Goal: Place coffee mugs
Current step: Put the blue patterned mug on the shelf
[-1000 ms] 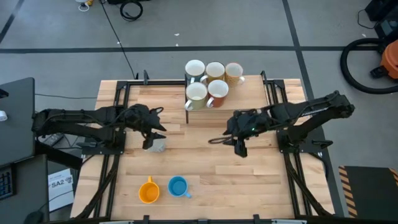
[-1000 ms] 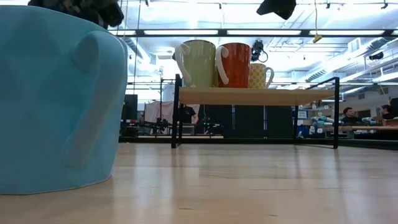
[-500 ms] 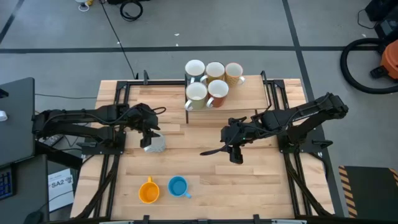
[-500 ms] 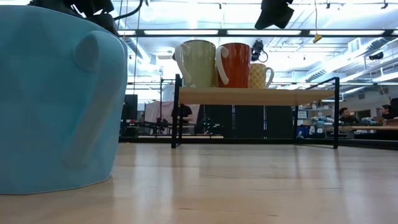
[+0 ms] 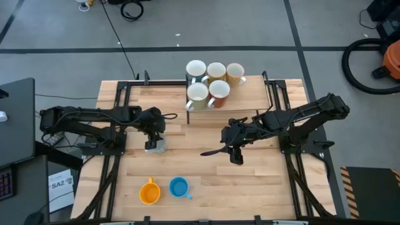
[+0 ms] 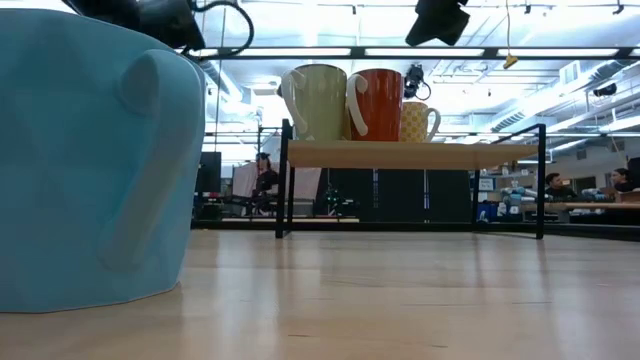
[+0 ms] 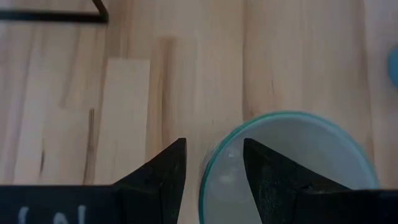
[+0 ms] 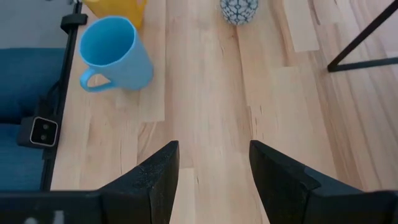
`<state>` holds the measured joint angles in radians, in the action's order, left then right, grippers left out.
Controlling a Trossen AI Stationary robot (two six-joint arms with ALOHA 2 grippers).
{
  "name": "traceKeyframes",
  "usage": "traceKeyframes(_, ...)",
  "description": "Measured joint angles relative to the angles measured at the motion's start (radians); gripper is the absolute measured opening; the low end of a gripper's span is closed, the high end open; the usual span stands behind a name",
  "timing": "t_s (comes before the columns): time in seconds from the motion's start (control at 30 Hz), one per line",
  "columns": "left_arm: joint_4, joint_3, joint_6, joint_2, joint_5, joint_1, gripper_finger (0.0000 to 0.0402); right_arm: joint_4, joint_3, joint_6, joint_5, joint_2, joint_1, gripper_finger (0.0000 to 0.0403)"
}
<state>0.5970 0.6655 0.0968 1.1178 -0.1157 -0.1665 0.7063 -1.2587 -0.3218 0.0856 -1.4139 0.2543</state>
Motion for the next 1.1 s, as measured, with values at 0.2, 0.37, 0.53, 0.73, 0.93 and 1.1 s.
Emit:
traceKeyframes(0.2,-0.02,0.0,-0.006,0.047,0.003,0.001,0.0157,-0.007,0.0,0.001,0.0,0.0,0.0,0.0201)
traceKeyframes(0.37,-0.022,0.0,-0.064,0.049,0.008,0.001,0.0116,-0.009,0.0,0.002,0.0,0.0,0.0,0.0201)
traceKeyframes(0.53,-0.024,0.0,-0.149,0.048,0.016,0.001,0.0059,-0.011,0.0,0.002,0.0,0.0,0.0,0.0201)
traceKeyframes(0.73,-0.052,0.0,-0.38,0.048,0.087,0.001,0.003,-0.034,0.0,0.002,0.0,0.0,0.0,0.0201)
traceKeyframes(0.93,-0.061,0.0,-0.721,0.048,0.175,0.001,0.003,-0.057,0.0,0.002,0.0,0.0,0.0,0.0201)
traceKeyframes(1.1,-0.061,0.0,-0.895,0.048,0.194,0.001,0.0034,-0.101,0.0,0.002,0.0,0.0,0.0,0.0201)
